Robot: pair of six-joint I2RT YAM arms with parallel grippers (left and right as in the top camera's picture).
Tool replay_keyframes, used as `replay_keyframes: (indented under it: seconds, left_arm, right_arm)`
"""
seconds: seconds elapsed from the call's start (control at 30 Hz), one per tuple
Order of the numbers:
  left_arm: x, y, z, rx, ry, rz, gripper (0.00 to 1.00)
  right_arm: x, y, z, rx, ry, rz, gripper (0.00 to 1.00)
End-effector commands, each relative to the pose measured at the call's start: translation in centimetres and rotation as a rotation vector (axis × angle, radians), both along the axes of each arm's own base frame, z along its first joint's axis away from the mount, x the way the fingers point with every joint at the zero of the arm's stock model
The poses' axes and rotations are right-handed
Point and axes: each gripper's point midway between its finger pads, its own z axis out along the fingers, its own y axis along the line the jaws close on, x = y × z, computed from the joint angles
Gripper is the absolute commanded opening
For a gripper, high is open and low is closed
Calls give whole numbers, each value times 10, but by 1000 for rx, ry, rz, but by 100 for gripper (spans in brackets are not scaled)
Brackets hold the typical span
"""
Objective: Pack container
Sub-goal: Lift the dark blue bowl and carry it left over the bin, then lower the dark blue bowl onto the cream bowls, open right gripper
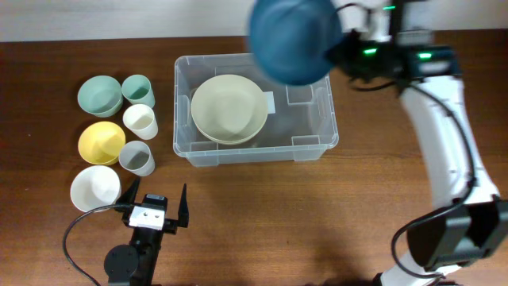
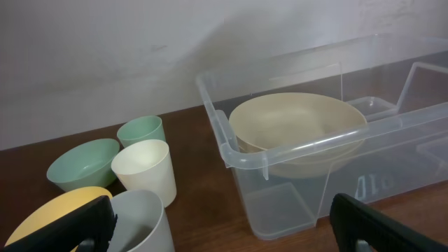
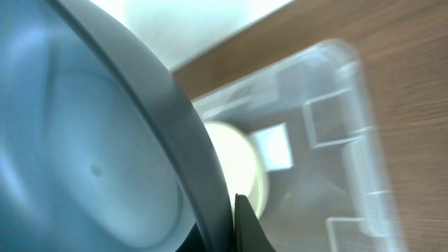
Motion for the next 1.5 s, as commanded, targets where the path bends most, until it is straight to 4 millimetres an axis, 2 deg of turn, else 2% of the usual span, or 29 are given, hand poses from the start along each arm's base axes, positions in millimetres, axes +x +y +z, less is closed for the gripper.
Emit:
replay_keyframes:
  seconds: [0.0,0.07,0.13,0.23,0.33,0.57,0.8,1.1,1.37,1.47]
  left_arm:
    - [0,2,-1,9,-2,9,100]
    - [0,2,-1,9,-2,9,100]
    - [0,2,-1,9,-2,9,100]
    - [0,2,-1,9,-2,9,100]
    - [0,2,-1,9,-2,9,100]
    - [0,2,-1,9,-2,9,100]
    - [0,2,-1,9,-2,9,100]
    - [0,2,-1,9,-2,9,100]
    - [0,2,-1,9,-2,9,100]
    - [0,2,-1,9,-2,9,100]
  right_arm:
    - [0,31,-14,-114,-13,13,4]
    - [-5,57,-24,-129,-4,61,4]
    - [-8,74,-37,-141,17,93,4]
    - [-7,93,-61,-152,50,129,4]
    - [0,102,-84,-157,74,144,4]
    - [8,111,-131,-146,157,155,4]
    - [4,120,-163,-138,223,187,4]
    - [-5,136,-189,-164,266,214,4]
    - [-6,135,-194,-173,278,213,3]
    - [-7,126,-198,-222,289,183,4]
